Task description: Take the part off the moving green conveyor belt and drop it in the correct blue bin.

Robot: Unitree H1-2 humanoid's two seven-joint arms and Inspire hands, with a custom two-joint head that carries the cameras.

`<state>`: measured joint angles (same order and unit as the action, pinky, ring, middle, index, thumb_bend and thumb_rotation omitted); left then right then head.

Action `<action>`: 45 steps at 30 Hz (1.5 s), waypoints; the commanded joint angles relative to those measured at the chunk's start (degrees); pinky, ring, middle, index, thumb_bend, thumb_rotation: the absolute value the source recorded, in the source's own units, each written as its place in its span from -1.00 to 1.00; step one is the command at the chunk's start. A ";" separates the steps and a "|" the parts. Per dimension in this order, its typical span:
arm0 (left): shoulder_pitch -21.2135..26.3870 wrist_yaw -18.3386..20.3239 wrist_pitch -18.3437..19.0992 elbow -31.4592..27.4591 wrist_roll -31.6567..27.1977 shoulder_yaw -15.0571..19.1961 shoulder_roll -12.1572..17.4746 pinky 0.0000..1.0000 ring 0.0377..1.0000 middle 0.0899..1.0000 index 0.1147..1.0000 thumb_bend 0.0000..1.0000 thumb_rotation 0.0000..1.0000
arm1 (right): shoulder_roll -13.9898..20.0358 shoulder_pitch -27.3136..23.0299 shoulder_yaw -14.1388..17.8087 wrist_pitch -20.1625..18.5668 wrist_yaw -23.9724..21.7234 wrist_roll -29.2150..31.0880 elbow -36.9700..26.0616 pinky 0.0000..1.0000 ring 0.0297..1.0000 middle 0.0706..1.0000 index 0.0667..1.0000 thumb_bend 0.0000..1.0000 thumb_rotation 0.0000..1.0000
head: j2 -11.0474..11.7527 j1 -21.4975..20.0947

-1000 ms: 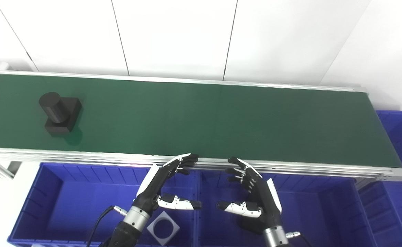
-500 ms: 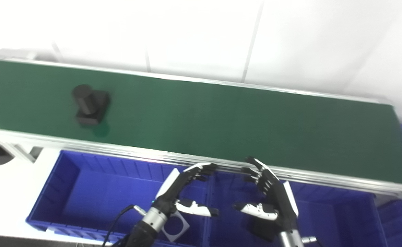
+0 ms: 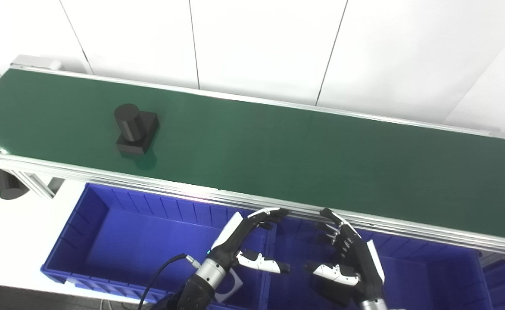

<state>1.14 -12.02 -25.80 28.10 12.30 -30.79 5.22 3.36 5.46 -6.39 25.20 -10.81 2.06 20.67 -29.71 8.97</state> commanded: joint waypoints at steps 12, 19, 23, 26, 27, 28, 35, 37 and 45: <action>2.24 -3.36 -1.13 1.75 -1.45 -1.99 0.96 0.48 0.59 0.62 0.55 0.94 -0.20 | -1.01 -1.65 0.46 1.72 -0.94 -0.19 1.15 0.35 0.53 0.77 0.54 0.83 -0.65 | 3.53 -0.70; 1.95 -3.86 -1.13 2.16 -1.78 -2.69 1.54 0.48 0.58 0.60 0.55 0.94 -0.23 | -1.19 -1.56 0.10 1.72 0.18 -1.45 1.93 0.31 0.51 0.76 0.51 0.86 -0.62 | 5.68 -1.70; 2.09 -4.32 -1.13 2.50 -1.86 -3.13 1.82 0.48 0.58 0.59 0.55 0.96 -0.24 | -1.11 -1.72 -0.26 1.73 0.88 -2.08 2.44 0.30 0.50 0.75 0.50 0.86 -0.60 | 5.77 -2.02; 2.04 -4.19 -1.13 2.26 -2.09 -3.11 1.96 0.46 0.57 0.58 0.54 0.97 -0.23 | -1.13 -1.78 -0.45 1.73 1.25 -2.15 2.66 0.29 0.48 0.76 0.51 0.87 -0.60 | 5.58 -2.32; 2.00 -4.08 -1.13 2.18 -2.19 -3.06 1.99 0.47 0.57 0.58 0.53 0.98 -0.24 | -1.13 -1.77 -0.51 1.73 1.28 -2.08 2.64 0.29 0.48 0.76 0.51 0.87 -0.60 | 5.50 -2.37; 1.99 -3.99 -1.13 2.13 -2.30 -3.02 2.02 0.47 0.57 0.58 0.53 0.98 -0.24 | -1.16 -1.74 -0.54 1.73 1.25 -1.98 2.58 0.29 0.48 0.76 0.51 0.87 -0.61 | 5.45 -2.47; 2.24 -4.56 -1.13 1.94 -2.08 -3.65 2.26 0.47 0.57 0.59 0.53 0.99 -0.23 | -1.20 -1.27 -0.46 1.73 0.95 -1.46 1.24 0.29 0.49 0.74 0.50 0.89 -0.61 | 4.58 -2.43; 2.17 -4.73 -1.13 1.61 -1.92 -3.77 2.32 0.47 0.57 0.59 0.54 0.99 -0.23 | -1.36 -0.74 -0.33 1.72 -0.03 -0.49 -0.91 0.30 0.47 0.71 0.50 0.91 -0.60 | 4.34 -2.48; 2.48 -3.90 -1.13 1.98 -3.00 -3.43 1.68 0.46 0.58 0.61 0.55 1.00 -0.23 | -1.92 0.68 -1.24 1.69 -4.03 3.91 -14.89 0.23 0.40 0.61 0.48 0.97 -0.57 | 3.74 -2.73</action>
<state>2.75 -15.55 -26.64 30.37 9.86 -34.37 6.80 1.93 7.18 -7.23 25.56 -13.61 5.06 8.58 -25.93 6.15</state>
